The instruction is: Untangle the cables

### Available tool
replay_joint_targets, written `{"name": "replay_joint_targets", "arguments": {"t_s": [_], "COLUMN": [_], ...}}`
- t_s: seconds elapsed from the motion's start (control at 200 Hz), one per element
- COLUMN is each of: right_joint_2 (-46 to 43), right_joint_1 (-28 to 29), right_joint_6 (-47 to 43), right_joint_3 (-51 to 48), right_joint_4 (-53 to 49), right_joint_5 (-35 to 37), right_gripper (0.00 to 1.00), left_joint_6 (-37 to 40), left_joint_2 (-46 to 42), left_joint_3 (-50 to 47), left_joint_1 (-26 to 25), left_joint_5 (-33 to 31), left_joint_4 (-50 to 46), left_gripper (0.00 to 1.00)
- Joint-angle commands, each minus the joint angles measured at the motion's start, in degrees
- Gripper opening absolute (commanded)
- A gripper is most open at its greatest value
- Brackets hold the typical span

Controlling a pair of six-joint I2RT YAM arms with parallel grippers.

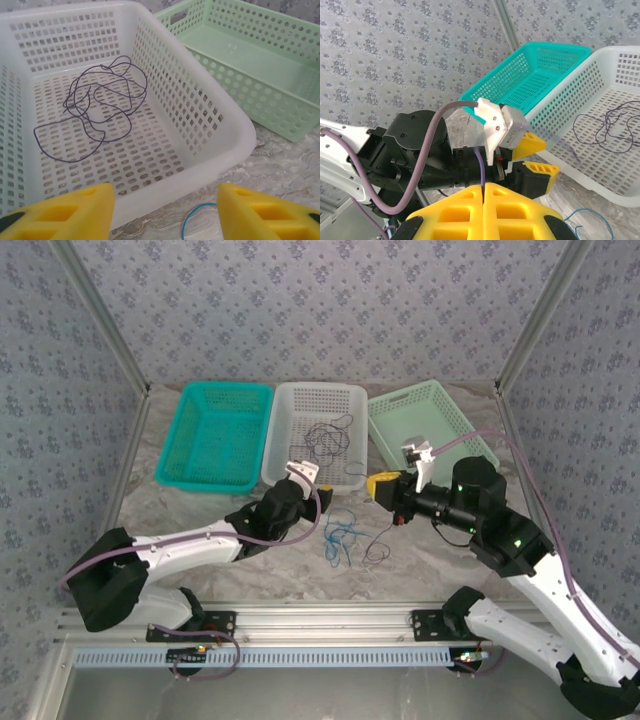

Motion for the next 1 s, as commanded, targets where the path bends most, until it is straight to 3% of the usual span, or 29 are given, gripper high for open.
{"name": "replay_joint_targets", "arguments": {"t_s": [0.0, 0.16, 0.375, 0.61, 0.805, 0.994], "right_joint_2": [-0.9, -0.5, 2.1, 4.2, 4.9, 5.4], "right_joint_1": [-1.3, -2.6, -2.8, -3.0, -3.1, -3.4], "right_joint_6": [-1.1, -1.3, -2.6, -2.4, -2.3, -2.5], "right_joint_3": [2.1, 2.0, 3.3, 5.0, 6.7, 10.2], "right_joint_4": [-1.5, -1.4, 0.1, 2.2, 2.9, 2.7], "right_joint_5": [-0.3, 0.2, 1.4, 2.6, 2.6, 2.0], "right_gripper": [0.00, 0.00, 0.00, 0.00, 0.00, 0.00], "left_joint_6": [-0.7, -0.9, 0.8, 3.2, 4.8, 6.7], "left_joint_2": [-1.4, -4.2, -7.3, -6.7, -5.0, -3.6], "left_joint_3": [-0.7, -2.4, -7.0, -6.8, -7.0, -8.1], "left_joint_1": [-0.3, -0.3, -0.3, -0.4, -0.4, -0.4], "left_joint_5": [-2.3, -4.3, 7.8, 18.9, 23.8, 23.7], "left_joint_4": [0.1, 1.0, 10.7, 12.9, 15.0, 15.4], "left_gripper": [0.50, 0.53, 0.65, 0.69, 0.70, 0.72]}}
